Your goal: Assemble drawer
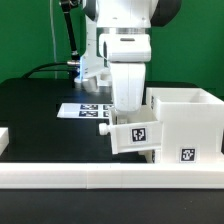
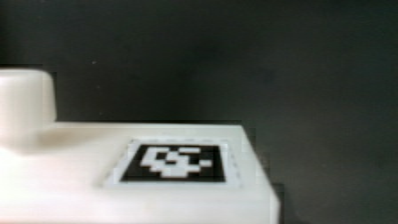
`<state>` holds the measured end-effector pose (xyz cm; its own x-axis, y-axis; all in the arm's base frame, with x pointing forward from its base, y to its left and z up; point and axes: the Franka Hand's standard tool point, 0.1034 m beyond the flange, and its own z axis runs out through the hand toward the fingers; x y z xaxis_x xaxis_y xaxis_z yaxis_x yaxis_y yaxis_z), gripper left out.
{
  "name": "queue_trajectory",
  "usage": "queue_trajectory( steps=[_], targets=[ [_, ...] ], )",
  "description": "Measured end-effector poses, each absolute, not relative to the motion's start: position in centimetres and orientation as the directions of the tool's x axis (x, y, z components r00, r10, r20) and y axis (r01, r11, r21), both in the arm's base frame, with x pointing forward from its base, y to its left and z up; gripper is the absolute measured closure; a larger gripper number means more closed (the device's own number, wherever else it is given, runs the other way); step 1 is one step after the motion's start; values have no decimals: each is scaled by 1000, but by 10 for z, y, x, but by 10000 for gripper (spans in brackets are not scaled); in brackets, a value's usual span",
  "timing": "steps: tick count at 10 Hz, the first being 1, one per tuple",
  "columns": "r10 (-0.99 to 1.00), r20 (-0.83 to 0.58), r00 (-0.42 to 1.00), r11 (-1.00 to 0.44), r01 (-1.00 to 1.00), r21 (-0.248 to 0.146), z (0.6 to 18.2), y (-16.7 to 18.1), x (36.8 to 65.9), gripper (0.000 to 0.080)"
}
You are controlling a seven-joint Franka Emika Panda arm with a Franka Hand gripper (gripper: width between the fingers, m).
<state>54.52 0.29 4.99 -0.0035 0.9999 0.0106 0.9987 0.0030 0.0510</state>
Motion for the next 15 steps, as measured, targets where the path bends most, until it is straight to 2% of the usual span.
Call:
queue_trajectory(
  steps=[6,8,10,11,12,13,14,15],
  targets=[
    [1000,9,-10,9,999,50,50,4,545,755],
    [1000,0,11,-11,998,69,49,6,544,755],
    [1000,1,18,-18,997,69,49,5,544,755],
    [1000,1,18,-18,998,68,48,5,544,660],
    [1000,1,18,-18,998,68,48,5,544,491],
    [1000,1,23,-23,997,70,51,6,545,491],
    [1000,0,22,-22,997,71,54,8,546,303],
    [1000,-1,23,-23,997,75,59,9,547,178]
  ],
)
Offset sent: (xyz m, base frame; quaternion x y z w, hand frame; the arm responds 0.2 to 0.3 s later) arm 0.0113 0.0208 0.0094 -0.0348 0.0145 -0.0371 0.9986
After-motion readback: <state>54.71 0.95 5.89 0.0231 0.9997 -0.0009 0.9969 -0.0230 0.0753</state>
